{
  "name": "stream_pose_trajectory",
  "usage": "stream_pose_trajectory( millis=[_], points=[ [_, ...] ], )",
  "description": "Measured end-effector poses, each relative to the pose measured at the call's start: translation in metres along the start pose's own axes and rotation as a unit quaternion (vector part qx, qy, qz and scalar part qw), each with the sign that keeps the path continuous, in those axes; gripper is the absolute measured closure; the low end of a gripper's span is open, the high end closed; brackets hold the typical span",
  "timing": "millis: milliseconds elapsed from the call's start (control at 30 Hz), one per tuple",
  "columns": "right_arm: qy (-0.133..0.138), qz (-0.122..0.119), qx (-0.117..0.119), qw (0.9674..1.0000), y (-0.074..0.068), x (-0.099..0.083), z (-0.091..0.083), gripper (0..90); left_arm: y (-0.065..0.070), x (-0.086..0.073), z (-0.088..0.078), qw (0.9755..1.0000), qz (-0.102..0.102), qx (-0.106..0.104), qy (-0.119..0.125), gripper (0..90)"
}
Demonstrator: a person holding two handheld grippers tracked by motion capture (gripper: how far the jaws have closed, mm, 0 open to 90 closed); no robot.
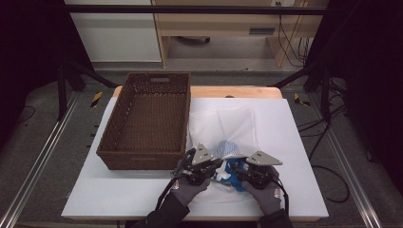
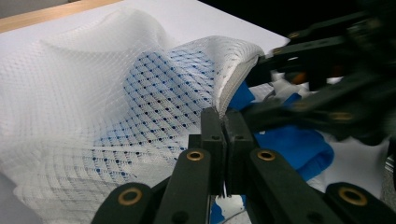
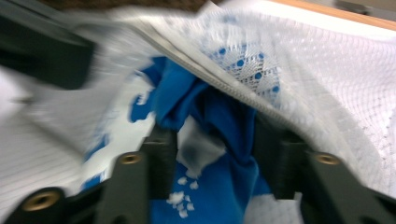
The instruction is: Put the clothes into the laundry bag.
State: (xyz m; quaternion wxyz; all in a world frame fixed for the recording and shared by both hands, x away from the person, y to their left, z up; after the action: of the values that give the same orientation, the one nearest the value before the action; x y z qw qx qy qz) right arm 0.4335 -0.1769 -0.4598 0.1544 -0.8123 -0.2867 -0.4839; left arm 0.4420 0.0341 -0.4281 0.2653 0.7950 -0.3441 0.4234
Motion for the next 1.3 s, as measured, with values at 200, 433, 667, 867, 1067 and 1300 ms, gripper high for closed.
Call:
stream_pose_trajectory(
  millis=[200, 433, 667, 867, 1067, 1300],
  points=[
    [-0.014, -0.005, 0.031, 0.9994, -0.003, -0.012, -0.024, 38.7, -0.004, 0.002, 0.002, 1.0000, -0.006, 0.005, 0.002, 88.7],
    [-0.072, -0.009, 0.032, 0.9968, -0.006, -0.031, -0.001, 78.6, -0.007, 0.001, 0.004, 0.9999, -0.009, 0.007, -0.001, 88.7],
    [-0.027, -0.008, 0.018, 0.9994, -0.013, 0.002, 0.003, 79.3, -0.002, 0.010, 0.001, 0.9999, -0.003, 0.002, 0.009, 88.7],
    [-0.027, 0.005, -0.060, 0.9978, -0.009, 0.012, 0.035, 75.8, 0.004, 0.013, -0.005, 0.9998, 0.005, -0.008, 0.016, 88.6],
    [-0.055, -0.006, -0.070, 0.9960, -0.004, 0.004, 0.047, 61.8, 0.000, 0.001, 0.003, 0.9999, -0.006, -0.010, 0.001, 88.7],
    [-0.020, 0.011, 0.005, 0.9997, -0.004, 0.001, 0.006, 41.8, -0.003, 0.001, 0.005, 0.9999, -0.010, -0.005, 0.002, 88.7]
  ],
)
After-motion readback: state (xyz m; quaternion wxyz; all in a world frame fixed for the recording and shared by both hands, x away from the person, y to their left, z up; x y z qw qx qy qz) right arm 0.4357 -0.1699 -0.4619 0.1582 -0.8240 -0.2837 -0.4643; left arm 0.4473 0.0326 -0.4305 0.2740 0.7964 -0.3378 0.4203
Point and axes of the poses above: each handheld gripper's, and its own axes: z roughly forward along the jaws, x roughly out of its top, y roughly to its right, the point moved 1 cm from there along z, roughly forward along the jaws, and after that the axes turned 3 degrees about -z, right-handed, at the moved point
